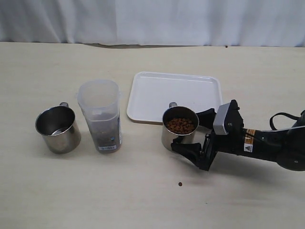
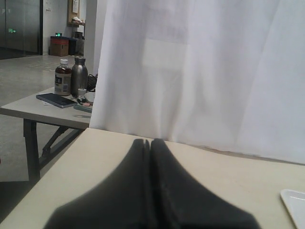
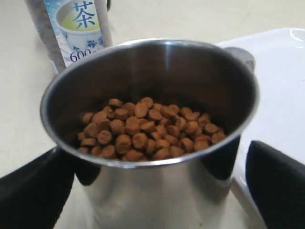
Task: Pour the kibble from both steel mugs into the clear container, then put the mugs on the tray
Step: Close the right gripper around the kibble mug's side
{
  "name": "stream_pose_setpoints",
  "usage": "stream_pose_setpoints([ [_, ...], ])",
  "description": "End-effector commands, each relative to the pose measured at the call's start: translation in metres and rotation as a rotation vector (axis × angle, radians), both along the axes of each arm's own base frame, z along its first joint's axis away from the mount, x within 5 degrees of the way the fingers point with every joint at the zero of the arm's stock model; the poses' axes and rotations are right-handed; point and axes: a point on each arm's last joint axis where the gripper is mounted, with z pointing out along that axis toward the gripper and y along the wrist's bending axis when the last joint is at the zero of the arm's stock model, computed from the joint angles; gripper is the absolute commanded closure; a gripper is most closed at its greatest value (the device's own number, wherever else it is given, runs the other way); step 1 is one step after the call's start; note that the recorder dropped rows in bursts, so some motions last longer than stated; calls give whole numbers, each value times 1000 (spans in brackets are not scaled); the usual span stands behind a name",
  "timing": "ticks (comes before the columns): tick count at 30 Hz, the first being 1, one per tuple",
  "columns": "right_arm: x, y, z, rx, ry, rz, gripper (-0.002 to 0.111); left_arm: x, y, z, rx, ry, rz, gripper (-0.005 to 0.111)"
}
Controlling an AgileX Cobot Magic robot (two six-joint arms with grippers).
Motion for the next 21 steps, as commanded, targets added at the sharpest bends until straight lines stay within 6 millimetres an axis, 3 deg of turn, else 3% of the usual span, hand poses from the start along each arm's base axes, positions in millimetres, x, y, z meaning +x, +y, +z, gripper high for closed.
stream_pose_setpoints([
  [1,8,-1,-1,15,-12,-16,33,0,0,-1,-8,-1,2,107],
  [14,18,2,-6,23,-21,1,33,0,0,-1,-8,-1,2,107],
  [21,15,17,-5,4,-91,24,33,0,0,0,-7,-4,-3,107],
])
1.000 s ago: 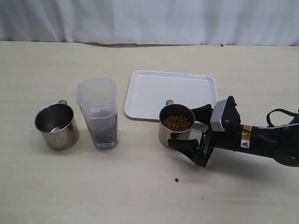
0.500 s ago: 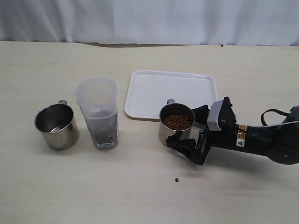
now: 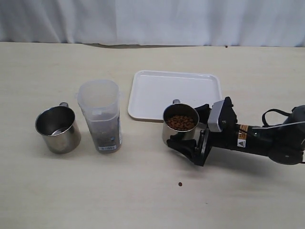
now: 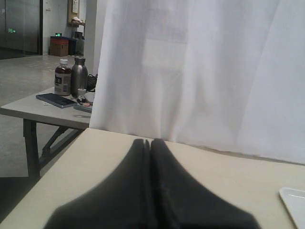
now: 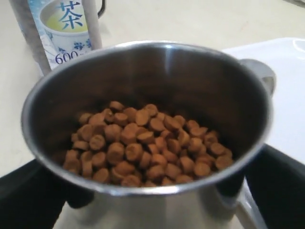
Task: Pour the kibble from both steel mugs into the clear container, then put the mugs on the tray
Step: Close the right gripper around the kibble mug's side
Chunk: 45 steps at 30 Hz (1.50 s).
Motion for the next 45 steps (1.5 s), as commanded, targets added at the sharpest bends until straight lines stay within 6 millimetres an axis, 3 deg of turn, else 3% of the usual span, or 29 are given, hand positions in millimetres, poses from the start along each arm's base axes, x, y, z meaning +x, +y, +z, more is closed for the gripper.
stream_pose_setpoints([
  [1,0,10,1,-4,-47,-15,33,0,0,0,-7,-4,-3,107],
  [12,-2,19,1,-18,-99,1,33,0,0,-1,-7,-3,-1,107],
  [22,-1,19,1,-13,-84,-19,50,0,0,-1,-7,-3,-1,107],
  [33,0,18,1,-8,-72,-32,50,0,0,-1,-7,-3,-1,107],
  [39,4,17,2,2,-52,-85,37,0,0,-1,-8,-1,3,107],
  [45,4,17,2,11,-27,-93,37,0,0,-1,-8,-1,3,107],
])
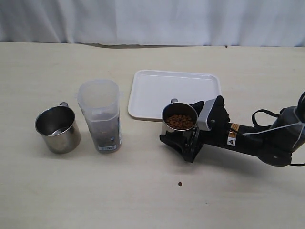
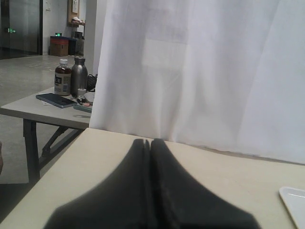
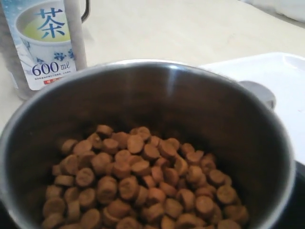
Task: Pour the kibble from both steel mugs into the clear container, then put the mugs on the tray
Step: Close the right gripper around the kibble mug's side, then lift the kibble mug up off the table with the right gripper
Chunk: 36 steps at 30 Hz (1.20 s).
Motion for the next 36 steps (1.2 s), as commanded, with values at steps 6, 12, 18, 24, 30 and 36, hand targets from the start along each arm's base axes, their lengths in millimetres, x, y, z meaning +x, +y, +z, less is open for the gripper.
stream_pose_setpoints([
  [6,2,-1,1,26,36,-37,37,0,0,-1,-8,-1,3,107],
  [12,2,-1,1,30,46,-40,37,0,0,-1,-8,-1,3,107],
  [18,2,-1,1,29,44,-39,52,0,0,-1,-8,-1,3,107],
  [24,1,0,1,18,22,-17,96,0,0,-1,-8,-1,3,107],
  [30,1,-1,2,17,19,-5,103,0,0,-1,-7,-3,-2,107],
  [36,-3,1,10,41,55,38,103,0,0,-1,-7,-3,-2,107],
])
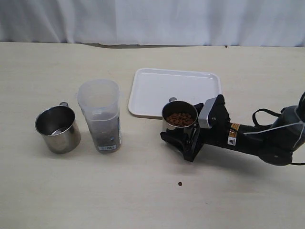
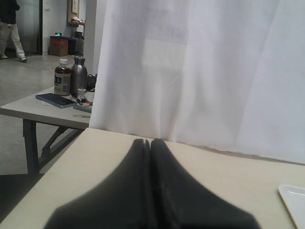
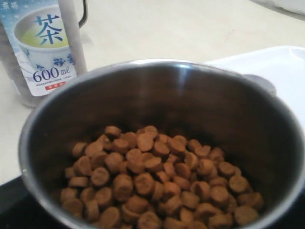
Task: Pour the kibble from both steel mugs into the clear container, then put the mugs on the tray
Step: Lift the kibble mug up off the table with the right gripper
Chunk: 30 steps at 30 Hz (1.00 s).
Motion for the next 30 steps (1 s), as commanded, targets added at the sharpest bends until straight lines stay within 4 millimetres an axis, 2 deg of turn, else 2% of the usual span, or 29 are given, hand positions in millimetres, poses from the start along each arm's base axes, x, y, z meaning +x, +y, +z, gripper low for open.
stream_pose_setpoints([
  [1,-3,1,8,25,9,51,103,0,0,-1,-7,-3,-2,107],
  [8,-3,-5,18,34,1,32,103,0,0,-1,-7,-3,-2,107],
  [15,-3,-13,49,99,39,-30,103,0,0,-1,-7,-3,-2,107],
  [17,-1,-14,64,144,64,-64,103,0,0,-1,-7,-3,-2,107],
  [18,0,-13,82,188,78,-79,103,0,0,-1,-7,-3,-2,107],
  [19,0,-13,88,187,72,-83,103,0,0,-1,-7,-3,-2,107],
  [20,0,-15,105,165,68,-112,103,0,0,-1,-7,-3,-2,107],
  [21,1,-15,112,155,72,-127,103,0,0,-1,-7,-3,-2,107],
  [25,3,-20,176,2,35,-228,103,0,0,-1,-7,-3,-2,107],
  [27,1,-6,194,-33,5,-241,103,0,0,-1,-8,0,3,107],
  [30,0,24,209,-176,-28,-234,103,0,0,-1,-8,0,3,107],
])
